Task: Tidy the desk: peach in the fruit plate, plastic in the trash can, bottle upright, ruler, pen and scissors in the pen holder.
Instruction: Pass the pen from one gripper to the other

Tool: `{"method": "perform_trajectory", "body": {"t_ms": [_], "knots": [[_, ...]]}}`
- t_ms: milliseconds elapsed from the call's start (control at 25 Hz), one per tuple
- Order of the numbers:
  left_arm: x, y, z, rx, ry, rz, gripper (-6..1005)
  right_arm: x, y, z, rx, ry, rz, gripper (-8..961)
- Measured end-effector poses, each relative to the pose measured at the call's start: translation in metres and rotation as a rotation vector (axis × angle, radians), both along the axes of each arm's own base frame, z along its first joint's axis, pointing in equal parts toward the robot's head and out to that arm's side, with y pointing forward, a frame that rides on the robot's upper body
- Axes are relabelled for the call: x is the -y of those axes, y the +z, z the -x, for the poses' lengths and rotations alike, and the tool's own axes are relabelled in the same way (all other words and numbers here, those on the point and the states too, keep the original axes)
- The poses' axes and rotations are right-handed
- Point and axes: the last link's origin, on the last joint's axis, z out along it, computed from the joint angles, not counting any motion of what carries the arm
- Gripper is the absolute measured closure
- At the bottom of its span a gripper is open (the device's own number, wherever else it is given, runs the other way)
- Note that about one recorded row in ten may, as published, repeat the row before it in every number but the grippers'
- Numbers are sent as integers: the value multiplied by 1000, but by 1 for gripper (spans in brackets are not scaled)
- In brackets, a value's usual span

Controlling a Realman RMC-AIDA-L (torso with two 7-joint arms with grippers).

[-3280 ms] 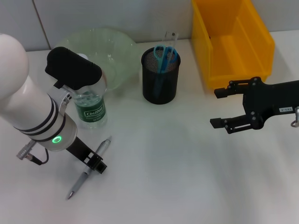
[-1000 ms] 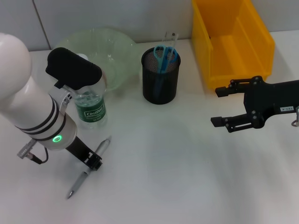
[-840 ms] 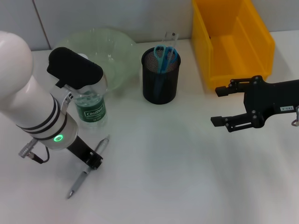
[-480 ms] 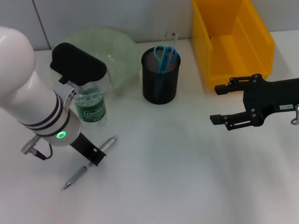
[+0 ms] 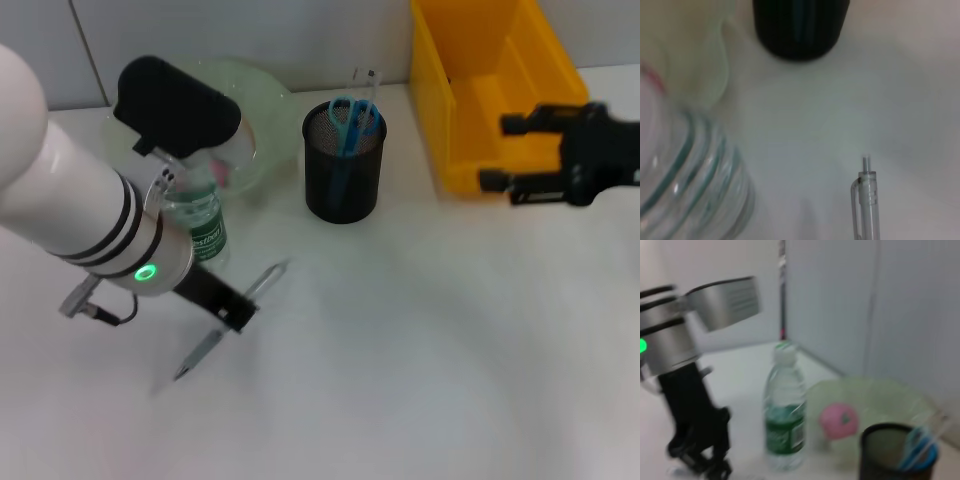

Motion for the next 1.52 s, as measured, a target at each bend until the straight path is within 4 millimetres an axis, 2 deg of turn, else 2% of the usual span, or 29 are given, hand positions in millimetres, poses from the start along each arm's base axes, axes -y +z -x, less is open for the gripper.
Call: {"method": "perform_trajectory", "body": {"t_ms": [120,280,360,400,440,520,640,720,760,880,960,1040,1120,1400,1440,1520], "knots": [[3,5,-15,54,-68,-36,860,4,19,-10,-92,-37,-92,144],[9,6,-27,99,-133,-65,858,12,33,-21,-141,-70,-159,144],[14,9,-43,145,-211,-94,858,18,43,-33,-170,-111,-207,144],[14,9,-43,145,-211,-94,857,21,46,-38,-180,-129,-223,144],[18,13,-56,188,-280,-127,857,29,52,-53,-215,-176,-264,143],[18,13,-56,188,-280,-127,856,32,52,-59,-229,-192,-276,143],[20,24,-72,259,-387,-196,855,43,52,-75,-260,-229,-308,143],[21,29,-76,282,-425,-220,854,45,52,-77,-263,-235,-312,143],[22,34,-84,325,-513,-271,854,46,51,-78,-264,-237,-314,143],[22,34,-89,379,-605,-325,852,48,48,-80,-266,-240,-312,143],[22,34,-89,379,-605,-325,851,48,44,-79,-270,-240,-304,143],[25,31,-97,476,-738,-378,851,47,41,-78,-272,-232,-298,143],[24,28,-100,511,-790,-404,850,46,41,-78,-271,-230,-297,143],[15,17,-101,577,-848,-482,847,41,35,-73,-271,-213,-276,143],[8,6,-99,581,-865,-525,847,40,33,-73,-271,-214,-272,143],[2,-1,-99,563,-891,-580,846,39,32,-72,-270,-213,-270,143]]}}
